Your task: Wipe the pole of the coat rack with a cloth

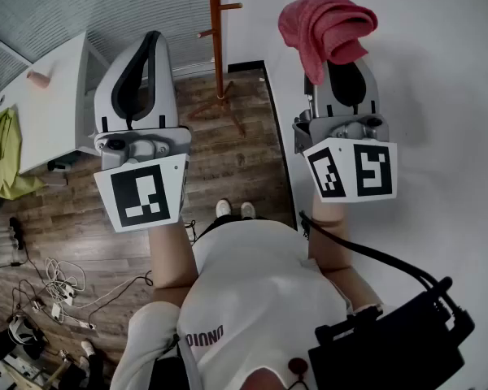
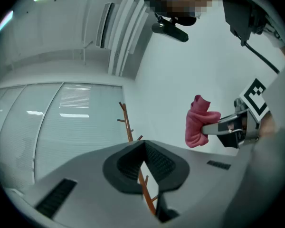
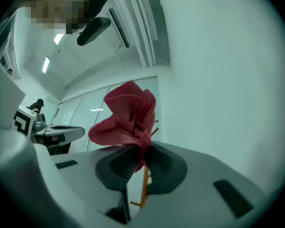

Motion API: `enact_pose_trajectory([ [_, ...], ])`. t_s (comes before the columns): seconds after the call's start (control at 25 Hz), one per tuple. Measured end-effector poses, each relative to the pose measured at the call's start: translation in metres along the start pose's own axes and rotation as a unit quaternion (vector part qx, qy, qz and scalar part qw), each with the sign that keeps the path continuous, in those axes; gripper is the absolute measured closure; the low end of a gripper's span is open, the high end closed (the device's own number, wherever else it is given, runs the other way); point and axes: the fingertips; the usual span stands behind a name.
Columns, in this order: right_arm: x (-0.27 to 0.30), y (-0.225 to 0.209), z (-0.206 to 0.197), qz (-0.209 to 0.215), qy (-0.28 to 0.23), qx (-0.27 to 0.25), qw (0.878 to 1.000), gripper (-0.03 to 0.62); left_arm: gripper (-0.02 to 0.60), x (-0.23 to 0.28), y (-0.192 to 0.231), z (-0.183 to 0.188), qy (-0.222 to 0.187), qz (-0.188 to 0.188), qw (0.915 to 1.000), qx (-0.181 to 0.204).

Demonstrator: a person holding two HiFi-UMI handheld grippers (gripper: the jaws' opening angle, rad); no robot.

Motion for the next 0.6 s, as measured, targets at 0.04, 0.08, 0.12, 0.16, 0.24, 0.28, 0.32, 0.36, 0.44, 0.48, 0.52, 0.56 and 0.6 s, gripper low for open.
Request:
enact_pose_trajectory([
  [0.04,0.000,0.002,0.000,0.001,0.000,0.000,1.000,0.548,0.568,-0.001,0.001,-0.001,0.001,0.000,1.0000,-0.001],
  [0.08,0.000,0.003,-0.001,0.001,-0.001,0.001,1.000,0.548,0.568,-0.001,0.001,-0.002,0.001,0.001,1.0000,-0.002],
  [0.12,0.001,0.004,-0.001,0.002,-0.001,0.000,1.000,0.548,0.568,-0.002,0.002,-0.002,0.002,0.002,1.0000,-0.002],
  [0.16,0.000,0.004,-0.002,0.003,-0.001,0.000,1.000,0.548,0.568,-0.002,0.001,-0.004,0.002,0.004,1.0000,-0.003],
  [0.24,0.000,0.003,-0.004,0.003,0.000,-0.001,1.000,0.548,0.568,-0.002,-0.001,-0.007,0.006,-0.001,1.0000,-0.007],
  [0.28,-0.001,0.003,-0.004,0.002,0.002,-0.001,1.000,0.548,0.568,-0.002,-0.003,-0.009,0.009,-0.009,0.9999,-0.008],
  [0.32,0.000,0.003,-0.005,0.001,0.003,-0.001,1.000,0.548,0.568,-0.002,-0.004,-0.010,0.012,-0.019,0.9997,-0.008],
  [0.36,0.000,0.003,-0.006,0.000,0.004,-0.001,1.000,0.548,0.568,-0.001,-0.006,-0.011,0.015,-0.026,0.9995,-0.008],
  [0.44,0.001,0.004,-0.007,-0.002,0.007,0.000,1.000,0.548,0.568,0.000,-0.005,-0.012,0.018,-0.026,0.9995,-0.010],
  [0.48,0.002,0.004,-0.008,-0.002,0.008,0.000,1.000,0.548,0.568,0.001,-0.004,-0.012,0.019,-0.023,0.9995,-0.011],
  [0.52,0.003,0.004,-0.009,-0.002,0.009,0.002,1.000,0.548,0.568,0.001,-0.002,-0.012,0.019,-0.019,0.9995,-0.012],
  [0.56,0.004,0.004,-0.009,-0.002,0.010,0.003,1.000,0.548,0.568,0.001,-0.001,-0.012,0.019,-0.015,0.9996,-0.014],
  [0.6,0.004,0.005,-0.010,-0.002,0.010,0.005,1.000,0.548,0.568,0.000,0.001,-0.012,0.018,-0.011,0.9997,-0.016],
])
Point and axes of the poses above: the fingertips, and each gripper's own axes: x forward along the fingers, y to its left, z out of its top
